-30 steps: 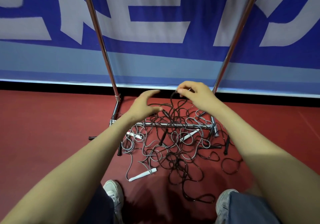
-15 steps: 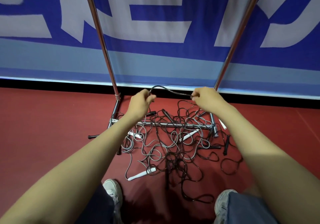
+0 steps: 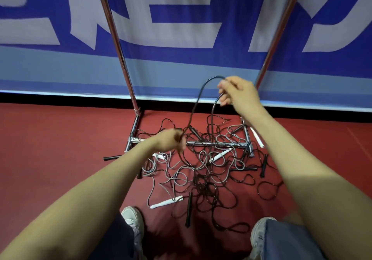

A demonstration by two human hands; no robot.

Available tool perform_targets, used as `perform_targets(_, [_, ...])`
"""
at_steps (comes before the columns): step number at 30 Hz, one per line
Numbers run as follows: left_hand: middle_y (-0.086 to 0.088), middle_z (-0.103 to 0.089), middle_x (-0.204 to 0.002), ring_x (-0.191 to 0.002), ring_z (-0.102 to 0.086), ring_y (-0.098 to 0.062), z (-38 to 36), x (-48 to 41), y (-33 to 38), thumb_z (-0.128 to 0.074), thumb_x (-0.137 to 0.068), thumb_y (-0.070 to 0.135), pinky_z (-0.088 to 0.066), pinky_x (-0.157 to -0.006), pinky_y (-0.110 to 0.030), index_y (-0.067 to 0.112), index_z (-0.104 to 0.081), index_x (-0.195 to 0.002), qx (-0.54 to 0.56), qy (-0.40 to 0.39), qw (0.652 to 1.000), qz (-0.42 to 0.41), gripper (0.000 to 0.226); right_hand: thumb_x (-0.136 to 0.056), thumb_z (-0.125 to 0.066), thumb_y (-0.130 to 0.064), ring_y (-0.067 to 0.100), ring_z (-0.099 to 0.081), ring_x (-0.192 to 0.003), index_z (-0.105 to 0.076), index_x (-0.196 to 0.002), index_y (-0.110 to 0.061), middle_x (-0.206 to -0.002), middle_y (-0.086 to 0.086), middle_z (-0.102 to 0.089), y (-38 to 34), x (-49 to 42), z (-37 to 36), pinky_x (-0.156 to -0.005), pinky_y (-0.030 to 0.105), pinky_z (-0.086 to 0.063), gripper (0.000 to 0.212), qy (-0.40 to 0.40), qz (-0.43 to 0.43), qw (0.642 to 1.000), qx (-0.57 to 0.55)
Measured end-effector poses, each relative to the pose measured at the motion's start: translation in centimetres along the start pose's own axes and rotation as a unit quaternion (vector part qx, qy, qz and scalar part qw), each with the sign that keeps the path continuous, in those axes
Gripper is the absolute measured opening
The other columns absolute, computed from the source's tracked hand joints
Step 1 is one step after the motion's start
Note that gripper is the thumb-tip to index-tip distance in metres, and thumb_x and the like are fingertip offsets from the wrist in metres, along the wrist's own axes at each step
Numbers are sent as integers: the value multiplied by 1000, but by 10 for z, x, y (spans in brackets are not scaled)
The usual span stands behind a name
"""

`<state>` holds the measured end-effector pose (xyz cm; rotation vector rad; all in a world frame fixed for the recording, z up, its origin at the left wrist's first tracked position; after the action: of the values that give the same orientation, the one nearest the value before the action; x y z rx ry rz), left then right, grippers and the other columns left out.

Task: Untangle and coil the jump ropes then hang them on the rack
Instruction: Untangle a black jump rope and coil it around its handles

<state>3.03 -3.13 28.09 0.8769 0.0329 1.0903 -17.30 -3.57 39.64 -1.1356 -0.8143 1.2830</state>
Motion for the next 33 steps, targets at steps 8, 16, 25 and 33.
perform_targets(8, [0,-64,-70,-49,-53,-11,55,13,7,-58,-96,19,-50,-56,-28,11,-61,-107,116,309,944,13,14,-80,-78,-16,32,-48,-126,-8,-154,-18,-151,16,-30,56,25,-17,-101,35,-41,103,-213,-118,887,393])
perform_targets(16, [-4,-64,-95,-87,-57,-15,42,13,59,-63,-91,28,-44,-80,-27,18,-73,-105,10,300,948,-102,20,-66,-88,-37,28,-58,-118,5,-154,-31,-154,10,-32,52,44,-47,-97,39,-49,128,-383,-151,799,439])
perform_targets(25, [0,-59,-75,-62,-57,-12,-5,4,46,-70,-86,7,-49,-61,-18,8,-50,-98,256,106,960,-36,24,-96,-48,-1,12,-62,-53,-64,-89,-7,-77,8,-65,47,7,-38,-57,25,-55,18,-148,-121,965,178])
perform_targets(33, [-13,-64,-92,-80,-60,-24,-19,2,-18,-70,-84,4,-49,-67,-31,7,-50,-95,77,135,980,123,23,-92,-60,-5,17,-63,-55,-66,-96,-6,-81,12,-68,74,7,4,-64,33,-59,7,-120,-170,935,287])
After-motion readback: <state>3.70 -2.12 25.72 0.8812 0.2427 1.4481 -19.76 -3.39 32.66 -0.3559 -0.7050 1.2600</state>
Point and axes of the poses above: each hand's wrist, its own x-axis away from the middle knuckle, its own z-axis out of the back of the hand, y = z × x, the point moved 6 cm from there along -x, towards the middle knuckle
